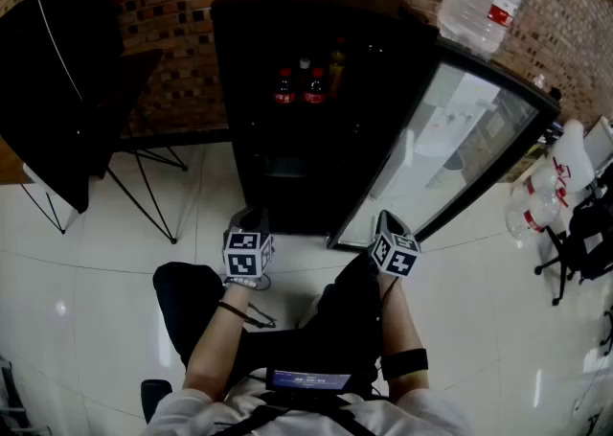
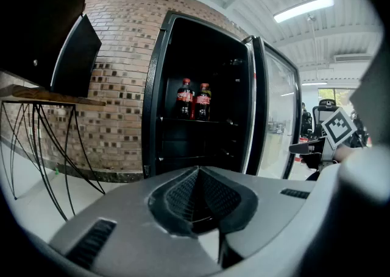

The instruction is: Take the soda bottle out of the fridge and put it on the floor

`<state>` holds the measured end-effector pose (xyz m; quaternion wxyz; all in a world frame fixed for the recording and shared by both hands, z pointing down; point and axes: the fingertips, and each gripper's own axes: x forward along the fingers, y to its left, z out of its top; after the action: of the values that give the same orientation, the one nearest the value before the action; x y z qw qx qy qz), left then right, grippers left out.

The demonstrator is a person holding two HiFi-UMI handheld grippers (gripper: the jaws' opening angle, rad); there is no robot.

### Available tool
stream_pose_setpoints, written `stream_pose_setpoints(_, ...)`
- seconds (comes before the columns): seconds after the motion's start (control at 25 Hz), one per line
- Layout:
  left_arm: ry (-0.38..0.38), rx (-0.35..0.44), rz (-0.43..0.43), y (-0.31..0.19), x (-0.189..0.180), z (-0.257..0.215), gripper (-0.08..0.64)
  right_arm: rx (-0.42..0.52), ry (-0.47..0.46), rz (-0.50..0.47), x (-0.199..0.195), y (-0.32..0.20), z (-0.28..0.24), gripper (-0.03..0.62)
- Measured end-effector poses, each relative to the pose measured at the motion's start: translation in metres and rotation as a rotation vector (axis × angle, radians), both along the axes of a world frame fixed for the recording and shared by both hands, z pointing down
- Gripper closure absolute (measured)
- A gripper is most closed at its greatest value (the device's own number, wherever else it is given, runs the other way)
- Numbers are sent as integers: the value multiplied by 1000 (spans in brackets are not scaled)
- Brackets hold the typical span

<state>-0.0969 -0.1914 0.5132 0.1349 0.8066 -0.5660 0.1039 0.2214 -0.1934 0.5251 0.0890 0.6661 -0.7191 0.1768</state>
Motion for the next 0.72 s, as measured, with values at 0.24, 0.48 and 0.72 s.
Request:
stream_pose_setpoints(0.24,0,3,6,-2,-1,-2,561,1,1,6,-1,0,0,577)
stream_pose_setpoints(0.48,-10,9,12,-3,1,-5,561,1,-3,4,-2,1,0,577)
stream_pose_setpoints(0.72,-18,75,32,-19,13,-29,538,3,-2,6,-2,0,-1,577)
